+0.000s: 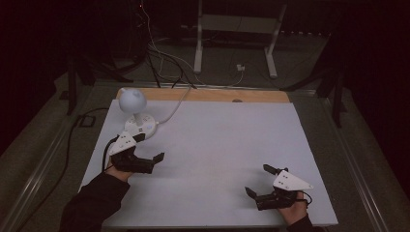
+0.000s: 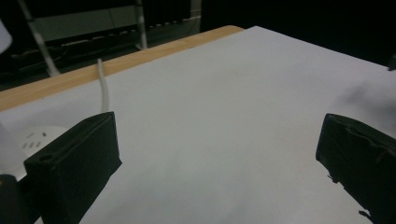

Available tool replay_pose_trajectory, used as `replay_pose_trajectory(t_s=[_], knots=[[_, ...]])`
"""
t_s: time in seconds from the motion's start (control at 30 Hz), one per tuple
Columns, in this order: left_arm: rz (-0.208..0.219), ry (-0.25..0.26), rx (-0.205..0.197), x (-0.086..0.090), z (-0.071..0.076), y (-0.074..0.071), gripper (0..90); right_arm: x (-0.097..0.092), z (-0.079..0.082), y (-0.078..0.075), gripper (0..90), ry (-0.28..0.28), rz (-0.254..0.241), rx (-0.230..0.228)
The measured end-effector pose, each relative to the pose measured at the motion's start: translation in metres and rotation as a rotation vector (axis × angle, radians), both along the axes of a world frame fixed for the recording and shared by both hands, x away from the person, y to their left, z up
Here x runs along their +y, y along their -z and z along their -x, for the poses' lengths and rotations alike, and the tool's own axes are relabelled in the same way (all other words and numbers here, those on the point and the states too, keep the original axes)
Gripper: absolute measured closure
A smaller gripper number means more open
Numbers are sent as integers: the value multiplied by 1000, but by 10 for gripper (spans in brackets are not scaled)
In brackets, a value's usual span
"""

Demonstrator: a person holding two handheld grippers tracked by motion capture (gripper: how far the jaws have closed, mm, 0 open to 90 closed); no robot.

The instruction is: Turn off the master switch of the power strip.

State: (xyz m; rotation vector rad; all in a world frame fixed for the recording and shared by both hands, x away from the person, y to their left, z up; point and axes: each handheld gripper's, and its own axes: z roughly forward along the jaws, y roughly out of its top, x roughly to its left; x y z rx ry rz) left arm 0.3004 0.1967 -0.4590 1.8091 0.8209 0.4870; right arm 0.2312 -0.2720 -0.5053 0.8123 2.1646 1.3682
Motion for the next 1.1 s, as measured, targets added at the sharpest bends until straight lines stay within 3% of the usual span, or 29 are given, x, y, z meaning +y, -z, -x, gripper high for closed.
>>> replay_pose_trajectory(t_s=[0.37,0.5,0.63,0.9,1.1], knots=[[32,-78,3,0,-17,-1,2,0,0,0,0,-2,-4,2],[72,-66,36,-2,-25,1,2,0,0,0,0,-1,-7,5],[52,-88,37,-5,-30,3,2,-1,-1,0,0,-1,-10,5],[45,-208,54,-9,-46,8,2,-1,-1,1,0,-4,-9,9],[44,-242,61,-8,-58,12,2,-1,-1,1,0,-5,-9,11]])
